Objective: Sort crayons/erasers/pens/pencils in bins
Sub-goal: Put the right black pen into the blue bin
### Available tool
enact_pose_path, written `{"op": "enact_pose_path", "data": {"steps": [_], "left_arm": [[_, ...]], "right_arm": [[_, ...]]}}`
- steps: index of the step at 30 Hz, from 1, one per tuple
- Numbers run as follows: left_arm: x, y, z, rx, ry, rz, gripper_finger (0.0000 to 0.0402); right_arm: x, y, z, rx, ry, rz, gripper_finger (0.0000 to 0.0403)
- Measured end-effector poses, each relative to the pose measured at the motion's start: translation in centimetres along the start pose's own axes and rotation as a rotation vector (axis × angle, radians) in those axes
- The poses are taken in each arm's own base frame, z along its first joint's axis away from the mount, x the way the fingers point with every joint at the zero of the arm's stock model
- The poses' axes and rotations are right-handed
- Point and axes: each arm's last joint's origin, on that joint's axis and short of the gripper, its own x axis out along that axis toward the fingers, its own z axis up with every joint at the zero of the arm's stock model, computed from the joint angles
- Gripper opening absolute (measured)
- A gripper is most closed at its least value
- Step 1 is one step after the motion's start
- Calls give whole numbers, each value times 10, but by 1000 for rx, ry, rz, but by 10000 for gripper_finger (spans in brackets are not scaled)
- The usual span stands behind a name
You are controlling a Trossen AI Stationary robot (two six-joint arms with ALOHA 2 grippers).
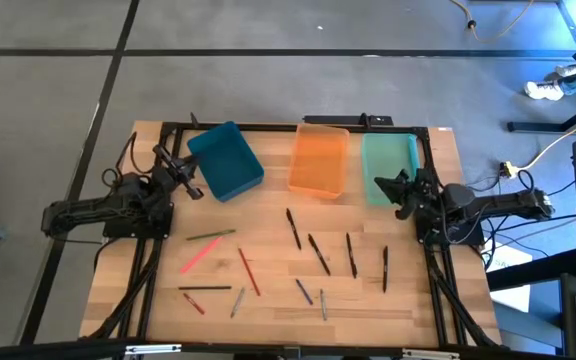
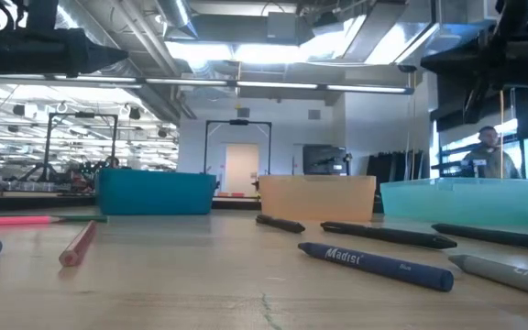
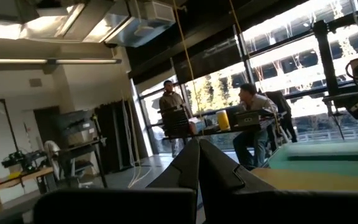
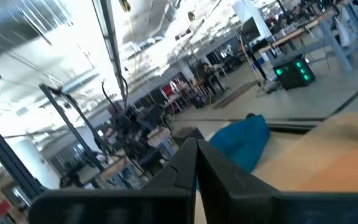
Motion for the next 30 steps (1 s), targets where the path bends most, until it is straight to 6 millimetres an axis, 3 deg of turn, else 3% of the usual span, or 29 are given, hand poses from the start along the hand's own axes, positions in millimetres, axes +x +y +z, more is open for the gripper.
{"op": "enact_pose_path", "data": {"steps": [6, 10, 16, 21, 30], "left_arm": [[1, 2, -4, 0, 45, 54, 1], [1, 3, -6, -16, 68, 86, 25], [2, 5, -7, -52, 78, 112, 85], [4, 6, -8, -42, 91, 130, 95], [4, 11, 1, -24, 6, 171, 93]], "right_arm": [[9, -2, -9, -68, 27, -87, 17], [16, -1, -11, -152, -11, -136, 21], [21, 3, -4, -114, -111, -139, 55], [26, 3, -3, -162, -72, -156, 95], [55, 18, 31, -369, 46, -304, 146]]}}
